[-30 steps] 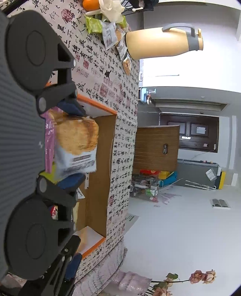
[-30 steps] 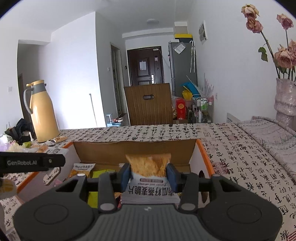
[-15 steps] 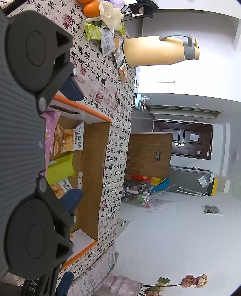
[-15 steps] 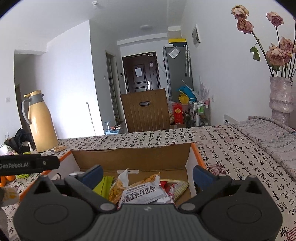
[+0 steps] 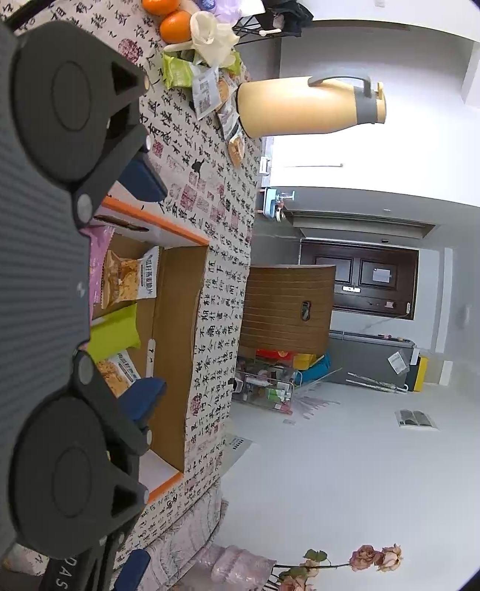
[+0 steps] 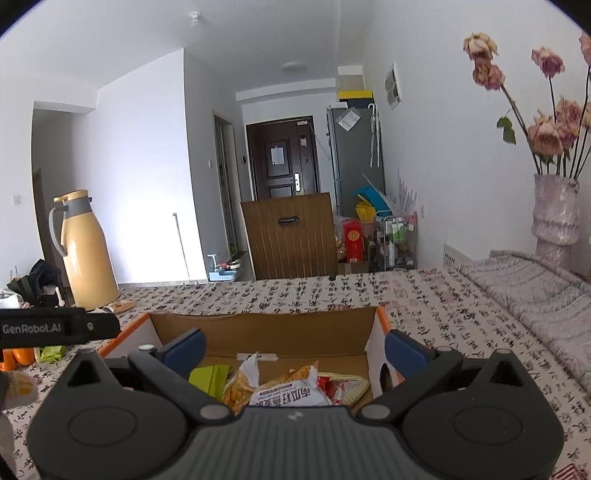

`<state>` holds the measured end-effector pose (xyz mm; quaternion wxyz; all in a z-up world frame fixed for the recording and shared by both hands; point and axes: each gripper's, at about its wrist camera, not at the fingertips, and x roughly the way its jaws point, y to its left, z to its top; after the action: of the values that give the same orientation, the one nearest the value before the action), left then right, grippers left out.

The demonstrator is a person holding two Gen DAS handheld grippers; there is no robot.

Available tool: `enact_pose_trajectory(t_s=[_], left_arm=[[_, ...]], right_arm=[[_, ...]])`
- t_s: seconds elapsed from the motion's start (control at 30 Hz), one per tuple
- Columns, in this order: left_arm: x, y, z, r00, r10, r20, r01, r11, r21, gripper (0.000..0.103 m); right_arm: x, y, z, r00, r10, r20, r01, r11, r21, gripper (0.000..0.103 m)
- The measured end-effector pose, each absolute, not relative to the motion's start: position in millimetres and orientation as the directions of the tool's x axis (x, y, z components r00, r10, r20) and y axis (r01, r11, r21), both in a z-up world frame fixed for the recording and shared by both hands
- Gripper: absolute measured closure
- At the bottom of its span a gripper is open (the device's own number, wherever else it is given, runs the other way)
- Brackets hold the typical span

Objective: Organize snacks
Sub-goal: 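Withdraw both tools from the box back over the snack pile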

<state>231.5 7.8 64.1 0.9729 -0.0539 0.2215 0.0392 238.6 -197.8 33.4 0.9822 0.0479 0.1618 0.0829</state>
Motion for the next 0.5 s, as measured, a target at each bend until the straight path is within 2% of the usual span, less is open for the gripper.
enact_pose_trajectory(t_s=[0.5], left_arm=[[173, 13, 75, 0.908, 0.05, -0.416, -0.086, 0.994, -0.068, 0.0]], right_arm=[[179, -203, 49, 0.938, 0.172, -0.301, -0.15, 0.984, 0.095, 0.0]])
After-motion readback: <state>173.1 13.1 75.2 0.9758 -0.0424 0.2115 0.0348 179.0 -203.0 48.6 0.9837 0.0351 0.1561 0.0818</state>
